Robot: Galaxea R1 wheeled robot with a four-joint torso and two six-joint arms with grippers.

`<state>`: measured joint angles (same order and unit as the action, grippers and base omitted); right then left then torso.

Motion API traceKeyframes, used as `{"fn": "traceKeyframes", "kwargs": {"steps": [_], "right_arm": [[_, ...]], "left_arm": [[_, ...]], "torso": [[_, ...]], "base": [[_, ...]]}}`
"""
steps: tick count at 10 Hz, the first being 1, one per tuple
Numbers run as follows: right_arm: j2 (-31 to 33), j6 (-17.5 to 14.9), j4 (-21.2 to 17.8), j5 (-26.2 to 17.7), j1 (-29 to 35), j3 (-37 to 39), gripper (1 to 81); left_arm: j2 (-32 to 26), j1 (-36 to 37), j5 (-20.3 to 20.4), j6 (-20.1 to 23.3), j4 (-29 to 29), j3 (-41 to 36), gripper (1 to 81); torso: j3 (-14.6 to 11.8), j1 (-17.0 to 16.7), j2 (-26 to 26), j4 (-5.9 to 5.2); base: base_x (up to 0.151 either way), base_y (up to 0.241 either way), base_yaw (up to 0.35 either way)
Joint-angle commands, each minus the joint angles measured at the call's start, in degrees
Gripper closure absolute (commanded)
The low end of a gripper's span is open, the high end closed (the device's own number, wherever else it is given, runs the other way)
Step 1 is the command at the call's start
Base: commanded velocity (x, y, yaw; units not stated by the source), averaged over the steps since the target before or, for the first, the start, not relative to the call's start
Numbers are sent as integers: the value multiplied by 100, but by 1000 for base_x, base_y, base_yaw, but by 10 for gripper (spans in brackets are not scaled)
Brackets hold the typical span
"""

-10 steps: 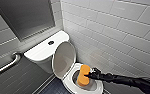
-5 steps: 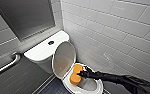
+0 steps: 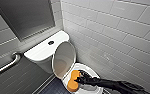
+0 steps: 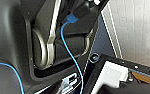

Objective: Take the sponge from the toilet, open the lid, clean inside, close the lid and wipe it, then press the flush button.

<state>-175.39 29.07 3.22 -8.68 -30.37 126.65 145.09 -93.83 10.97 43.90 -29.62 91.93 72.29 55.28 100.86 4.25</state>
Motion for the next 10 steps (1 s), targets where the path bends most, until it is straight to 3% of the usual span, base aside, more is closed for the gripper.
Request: {"fn": "traceKeyframes", "kwargs": {"steps": [1,10], "right_arm": [[-105,19,319,-99,351,-141,811],[2189,37,320,-2,-598,-2321,811]], "left_arm": [[-59,-140,-614,49,-17,-210,10],[-50,-114,-614,57,44,-219,10]], "torso": [[0,0,0,0],[0,0,0,0]], "base": [[0,0,0],[0,0,0]]}}
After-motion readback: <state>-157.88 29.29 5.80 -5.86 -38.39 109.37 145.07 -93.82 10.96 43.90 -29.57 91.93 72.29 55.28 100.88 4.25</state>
